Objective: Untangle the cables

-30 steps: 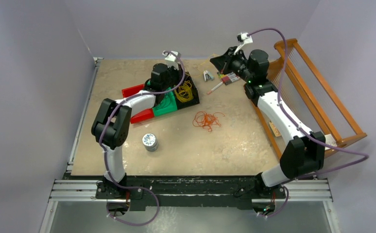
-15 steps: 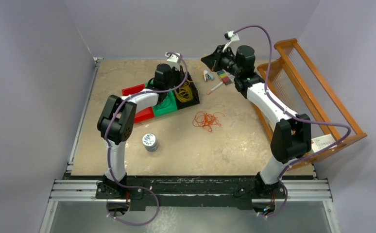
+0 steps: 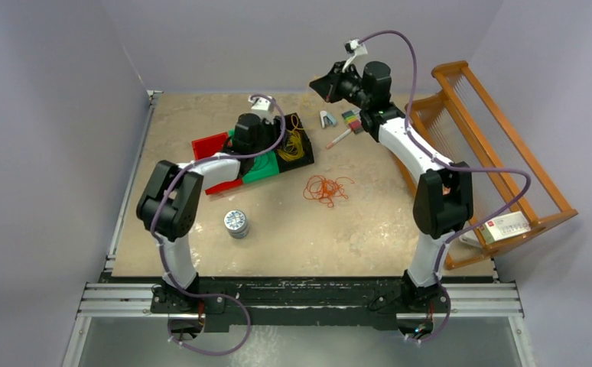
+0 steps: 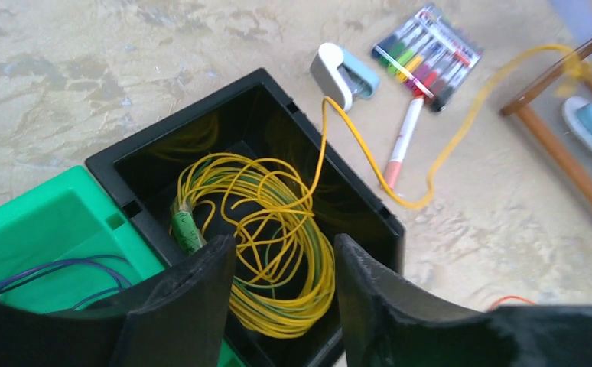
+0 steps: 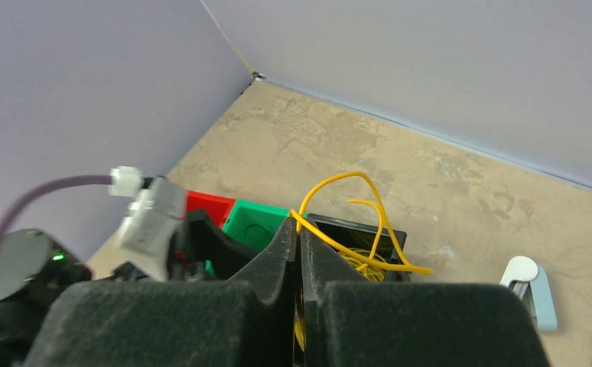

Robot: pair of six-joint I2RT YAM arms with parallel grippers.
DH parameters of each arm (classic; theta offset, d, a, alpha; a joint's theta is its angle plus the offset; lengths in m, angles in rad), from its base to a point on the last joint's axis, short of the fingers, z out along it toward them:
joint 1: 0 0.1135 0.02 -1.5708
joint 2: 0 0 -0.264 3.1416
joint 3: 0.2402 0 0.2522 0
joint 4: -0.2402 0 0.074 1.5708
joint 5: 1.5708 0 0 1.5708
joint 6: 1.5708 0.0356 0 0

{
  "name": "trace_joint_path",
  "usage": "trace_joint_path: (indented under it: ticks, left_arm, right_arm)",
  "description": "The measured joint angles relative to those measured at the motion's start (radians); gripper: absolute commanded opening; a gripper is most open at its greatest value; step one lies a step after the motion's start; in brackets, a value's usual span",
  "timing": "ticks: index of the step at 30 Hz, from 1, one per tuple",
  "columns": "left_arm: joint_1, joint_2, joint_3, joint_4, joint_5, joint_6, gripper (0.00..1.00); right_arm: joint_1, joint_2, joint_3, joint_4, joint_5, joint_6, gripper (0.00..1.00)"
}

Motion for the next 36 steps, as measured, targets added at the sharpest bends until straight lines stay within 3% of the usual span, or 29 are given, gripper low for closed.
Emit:
trace_joint_path:
  ticks: [11,25,36]
  left_arm:
    - [0.0,-0.241,-0.119,-0.004,-0.122,-0.149,0.54]
    - [0.0,-0.659,-0.162,-0.405,-0.331,-0.208,0.54]
    - [0.0,-0.796,-0.154,-0.631,-0.383,-0.106,0.54]
  right_arm:
    - [0.032,0.103,0.097,-0.006,-0.024,0.01,0.0]
    - [0.118,0.192,0.165,-0.052,-0.031,0.002,0.0]
    - [0.132,0.252,0.165,-0.138,0.11,-0.075,0.0]
